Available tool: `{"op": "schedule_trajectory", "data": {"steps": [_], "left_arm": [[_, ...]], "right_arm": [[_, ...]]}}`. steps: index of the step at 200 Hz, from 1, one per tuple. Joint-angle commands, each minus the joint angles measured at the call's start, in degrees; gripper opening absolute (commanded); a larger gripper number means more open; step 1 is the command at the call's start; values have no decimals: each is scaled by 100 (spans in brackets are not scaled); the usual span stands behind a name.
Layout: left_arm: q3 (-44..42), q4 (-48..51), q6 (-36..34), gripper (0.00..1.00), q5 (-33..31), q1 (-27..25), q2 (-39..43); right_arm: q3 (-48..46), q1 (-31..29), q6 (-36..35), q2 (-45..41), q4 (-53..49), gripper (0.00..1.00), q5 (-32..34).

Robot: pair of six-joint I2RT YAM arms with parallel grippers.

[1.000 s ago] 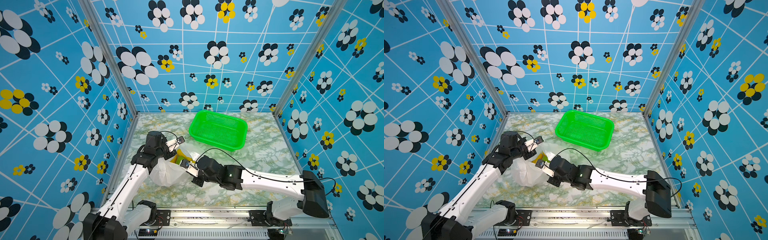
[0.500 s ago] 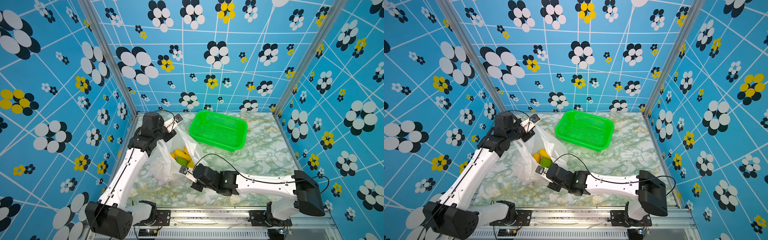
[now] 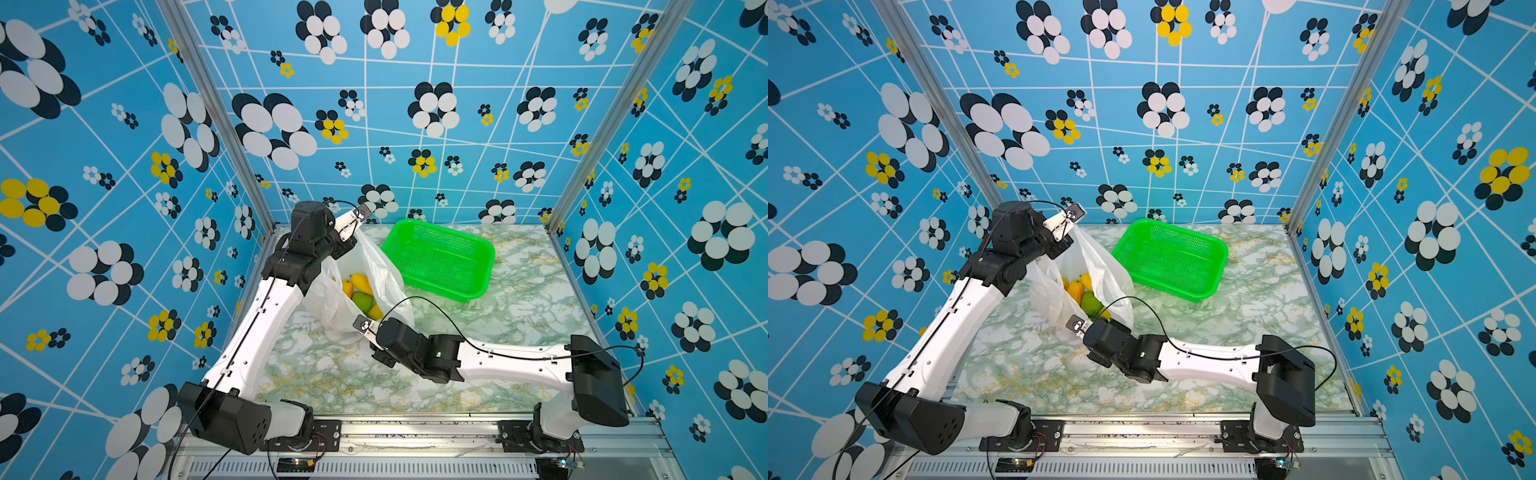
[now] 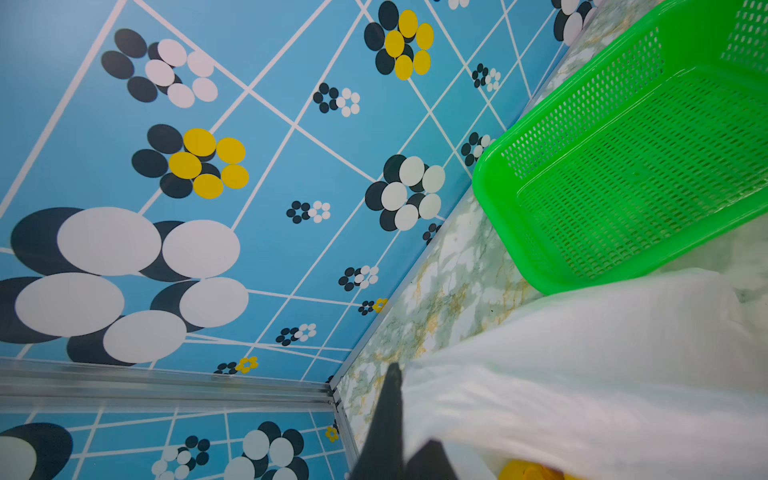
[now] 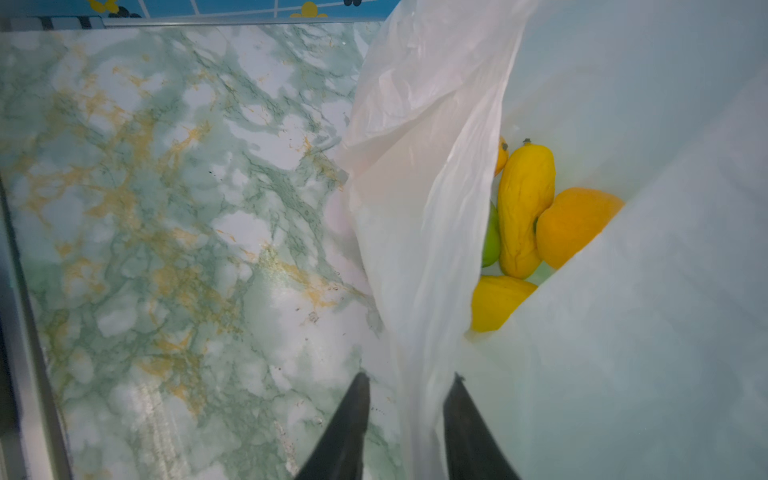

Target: Untie the knot of the plastic bag and take out the fruit

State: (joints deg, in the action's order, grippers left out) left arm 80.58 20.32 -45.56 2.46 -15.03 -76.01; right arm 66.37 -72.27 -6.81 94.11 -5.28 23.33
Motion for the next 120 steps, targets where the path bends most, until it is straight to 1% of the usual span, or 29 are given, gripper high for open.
{"op": "schedule_trajectory", "data": {"steps": [1, 13, 25, 44, 55, 68, 86, 91, 97, 114, 120], "left_arm": [[-603, -610, -210, 0, 222, 22, 521], [-904, -499, -326, 0, 492, 1, 700], [-1062, -353, -339, 0, 479, -1, 775], [-1101, -37, -92, 0, 393, -26, 902], [-1102, 132, 123, 0, 629, -41, 1069], [-1243, 190, 183, 0, 963, -67, 1299], [-1559, -80, 185, 0, 1004, -88, 1532], [-1623, -121, 188, 0, 1010, -86, 1550], [-1664, -133, 172, 0, 1026, -85, 1554], [-1730, -157, 188, 0, 1038, -70, 1528], [-1750, -180, 195, 0, 1022, -45, 1519]], "right_arm": [[-129, 2, 191, -49, 32, 61, -521], [-1, 3, 296, 40, -33, 73, -621], [232, 10, 427, 224, -157, 80, -485], [944, 4, 480, 661, -643, 83, -150], [1305, 9, 489, 922, -826, 87, 86], [1705, 95, 506, 1268, -1007, 88, -11], [2129, 184, 567, 1742, -1111, 88, -233], [2220, 192, 586, 1855, -1123, 86, -283], [2316, 196, 595, 1979, -1145, 80, -346], [2489, 196, 617, 2232, -1314, 53, -629], [2481, 187, 656, 2272, -1371, 41, -660]]}}
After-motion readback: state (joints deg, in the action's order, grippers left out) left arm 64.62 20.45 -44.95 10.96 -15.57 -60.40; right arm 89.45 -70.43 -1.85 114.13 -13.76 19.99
